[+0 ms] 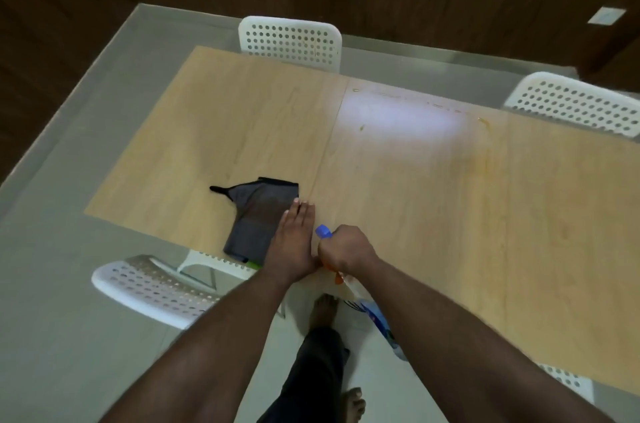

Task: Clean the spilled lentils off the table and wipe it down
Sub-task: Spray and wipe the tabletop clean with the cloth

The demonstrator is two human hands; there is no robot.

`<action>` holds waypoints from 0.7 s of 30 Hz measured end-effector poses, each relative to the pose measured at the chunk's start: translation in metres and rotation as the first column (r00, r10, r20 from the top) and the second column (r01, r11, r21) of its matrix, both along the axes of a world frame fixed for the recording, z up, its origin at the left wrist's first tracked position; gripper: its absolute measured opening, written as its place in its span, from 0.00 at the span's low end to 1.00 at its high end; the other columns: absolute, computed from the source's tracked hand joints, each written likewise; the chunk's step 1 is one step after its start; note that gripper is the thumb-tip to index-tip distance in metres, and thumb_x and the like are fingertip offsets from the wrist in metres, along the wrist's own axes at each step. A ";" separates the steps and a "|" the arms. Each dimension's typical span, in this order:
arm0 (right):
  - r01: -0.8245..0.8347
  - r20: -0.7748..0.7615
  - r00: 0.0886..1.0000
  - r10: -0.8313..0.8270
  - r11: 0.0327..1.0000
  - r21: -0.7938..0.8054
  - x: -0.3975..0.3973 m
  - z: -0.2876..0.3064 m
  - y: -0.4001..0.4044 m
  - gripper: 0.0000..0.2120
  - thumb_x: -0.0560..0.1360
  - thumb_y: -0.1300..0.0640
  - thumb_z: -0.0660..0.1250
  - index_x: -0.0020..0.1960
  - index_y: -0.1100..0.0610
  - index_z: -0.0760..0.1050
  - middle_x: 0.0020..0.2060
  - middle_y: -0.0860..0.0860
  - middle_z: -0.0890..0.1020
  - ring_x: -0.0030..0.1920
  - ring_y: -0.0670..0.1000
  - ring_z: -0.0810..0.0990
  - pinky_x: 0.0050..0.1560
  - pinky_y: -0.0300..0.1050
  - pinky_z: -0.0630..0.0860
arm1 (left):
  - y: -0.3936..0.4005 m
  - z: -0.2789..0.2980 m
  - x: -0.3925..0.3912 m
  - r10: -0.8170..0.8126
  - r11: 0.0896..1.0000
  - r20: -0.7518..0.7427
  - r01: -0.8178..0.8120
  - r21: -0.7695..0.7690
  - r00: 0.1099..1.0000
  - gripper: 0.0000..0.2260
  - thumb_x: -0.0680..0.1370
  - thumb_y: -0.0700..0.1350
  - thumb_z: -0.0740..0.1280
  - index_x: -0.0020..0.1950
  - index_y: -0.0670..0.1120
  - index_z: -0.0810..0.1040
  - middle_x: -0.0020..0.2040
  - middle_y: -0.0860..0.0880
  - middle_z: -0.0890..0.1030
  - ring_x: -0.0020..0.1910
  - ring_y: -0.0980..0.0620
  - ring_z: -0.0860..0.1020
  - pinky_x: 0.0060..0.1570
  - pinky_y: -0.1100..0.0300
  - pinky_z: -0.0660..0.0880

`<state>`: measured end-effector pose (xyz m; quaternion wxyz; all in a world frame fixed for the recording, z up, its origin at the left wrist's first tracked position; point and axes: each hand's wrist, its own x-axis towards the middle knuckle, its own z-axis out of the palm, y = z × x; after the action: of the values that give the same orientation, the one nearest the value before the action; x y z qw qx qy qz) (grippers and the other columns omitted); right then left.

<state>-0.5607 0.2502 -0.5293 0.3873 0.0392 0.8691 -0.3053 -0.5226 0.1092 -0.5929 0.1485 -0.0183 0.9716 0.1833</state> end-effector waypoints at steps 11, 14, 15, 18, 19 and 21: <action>0.060 -0.116 0.992 -0.051 0.995 0.079 -0.154 0.006 -0.003 0.10 0.73 0.51 0.64 0.40 0.58 0.78 0.36 0.55 0.82 0.40 0.56 0.83 0.39 0.49 0.78 | 0.003 0.000 -0.128 -0.015 0.995 0.044 0.011 0.102 0.999 0.57 0.71 0.62 0.77 0.86 0.44 0.44 0.87 0.45 0.47 0.85 0.48 0.43 0.83 0.53 0.44; 0.137 -0.128 0.983 -0.130 0.990 0.043 -0.196 0.013 -0.004 0.10 0.73 0.54 0.66 0.38 0.59 0.79 0.31 0.53 0.81 0.34 0.54 0.83 0.35 0.47 0.79 | 0.008 -0.001 -0.160 -0.027 0.993 0.035 0.022 0.113 0.999 0.57 0.71 0.63 0.78 0.86 0.45 0.45 0.87 0.46 0.48 0.85 0.48 0.44 0.83 0.52 0.46; 0.158 -0.131 0.980 -0.152 0.987 0.034 -0.212 0.015 -0.002 0.10 0.74 0.55 0.66 0.38 0.59 0.79 0.32 0.54 0.82 0.34 0.54 0.83 0.37 0.48 0.81 | 0.011 -0.002 -0.173 -0.034 0.992 0.031 0.030 0.121 0.999 0.58 0.71 0.64 0.78 0.87 0.45 0.45 0.87 0.46 0.48 0.85 0.48 0.44 0.83 0.52 0.47; 0.233 -0.164 0.960 -0.226 0.972 0.021 -0.244 0.021 0.007 0.09 0.73 0.56 0.65 0.38 0.60 0.78 0.35 0.56 0.83 0.37 0.56 0.84 0.40 0.52 0.82 | 0.023 -0.004 -0.198 -0.071 0.990 0.020 0.068 0.121 0.997 0.59 0.69 0.67 0.77 0.87 0.45 0.45 0.87 0.46 0.47 0.85 0.47 0.44 0.84 0.50 0.49; 0.270 -0.171 0.950 -0.263 0.963 0.020 -0.253 0.022 0.012 0.08 0.72 0.56 0.66 0.38 0.60 0.79 0.34 0.55 0.82 0.35 0.56 0.83 0.35 0.50 0.80 | 0.028 -0.004 -0.207 -0.094 0.990 0.019 0.092 0.106 0.995 0.60 0.69 0.67 0.77 0.86 0.45 0.45 0.87 0.45 0.46 0.85 0.47 0.44 0.84 0.49 0.49; 0.345 -0.176 0.925 -0.337 0.939 0.011 -0.266 0.025 0.026 0.06 0.69 0.57 0.67 0.38 0.60 0.79 0.34 0.54 0.82 0.34 0.54 0.82 0.31 0.46 0.75 | 0.040 -0.004 -0.219 -0.144 0.986 0.025 0.141 0.089 0.989 0.60 0.69 0.69 0.76 0.86 0.45 0.44 0.87 0.45 0.45 0.85 0.46 0.43 0.84 0.48 0.48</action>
<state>-0.8268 0.2758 -0.5041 0.2514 0.1716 0.8852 -0.3519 -0.7411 0.1491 -0.5974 0.1773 0.0547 0.9591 0.2139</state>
